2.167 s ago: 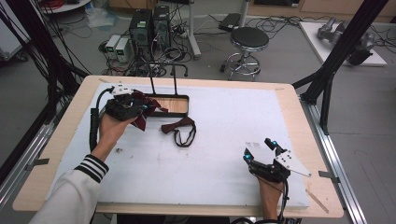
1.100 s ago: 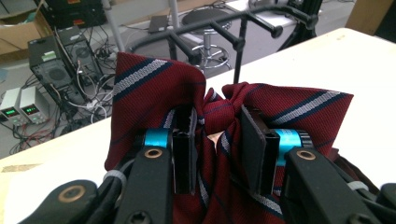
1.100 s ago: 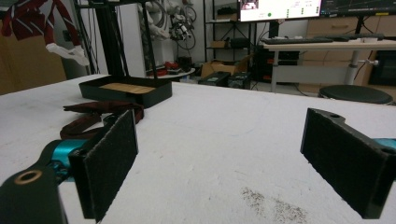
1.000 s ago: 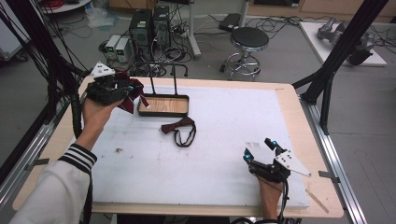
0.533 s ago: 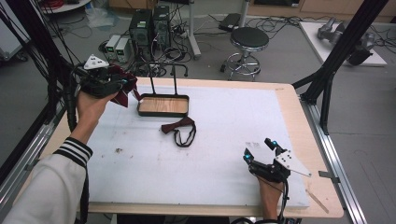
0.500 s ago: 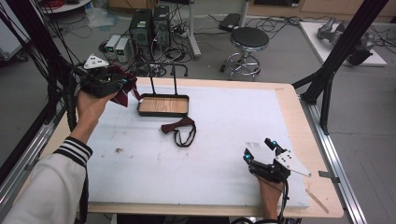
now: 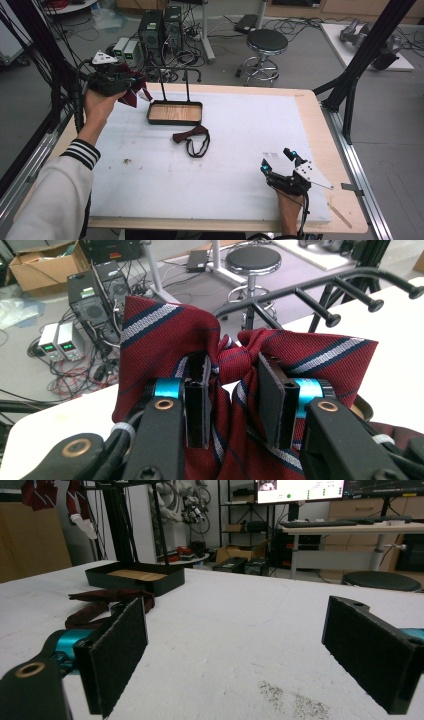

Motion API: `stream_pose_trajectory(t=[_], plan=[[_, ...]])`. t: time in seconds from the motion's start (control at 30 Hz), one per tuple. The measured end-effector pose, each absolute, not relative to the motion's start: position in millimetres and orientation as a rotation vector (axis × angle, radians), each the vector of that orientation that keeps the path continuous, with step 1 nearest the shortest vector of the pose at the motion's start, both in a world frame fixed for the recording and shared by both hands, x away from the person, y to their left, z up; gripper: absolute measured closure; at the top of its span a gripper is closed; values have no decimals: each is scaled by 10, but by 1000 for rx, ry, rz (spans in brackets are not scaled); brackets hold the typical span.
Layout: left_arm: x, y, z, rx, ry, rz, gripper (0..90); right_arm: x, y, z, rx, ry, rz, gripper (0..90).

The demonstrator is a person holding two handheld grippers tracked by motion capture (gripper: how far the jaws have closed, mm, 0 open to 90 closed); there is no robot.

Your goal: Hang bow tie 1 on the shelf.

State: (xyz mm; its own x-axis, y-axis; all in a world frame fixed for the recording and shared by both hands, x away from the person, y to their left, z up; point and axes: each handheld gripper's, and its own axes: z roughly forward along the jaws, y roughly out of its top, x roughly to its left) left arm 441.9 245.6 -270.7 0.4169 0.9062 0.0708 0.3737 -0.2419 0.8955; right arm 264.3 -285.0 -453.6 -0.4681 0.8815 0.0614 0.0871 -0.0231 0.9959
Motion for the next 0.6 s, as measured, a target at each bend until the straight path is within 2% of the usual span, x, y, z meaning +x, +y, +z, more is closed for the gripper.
stream_pose_trajectory(t=[0.6], plan=[[4565, 2440, -2551, 1775, 1095, 761, 676, 2644, -2848, -4536, 1025, 1605, 1555, 103]])
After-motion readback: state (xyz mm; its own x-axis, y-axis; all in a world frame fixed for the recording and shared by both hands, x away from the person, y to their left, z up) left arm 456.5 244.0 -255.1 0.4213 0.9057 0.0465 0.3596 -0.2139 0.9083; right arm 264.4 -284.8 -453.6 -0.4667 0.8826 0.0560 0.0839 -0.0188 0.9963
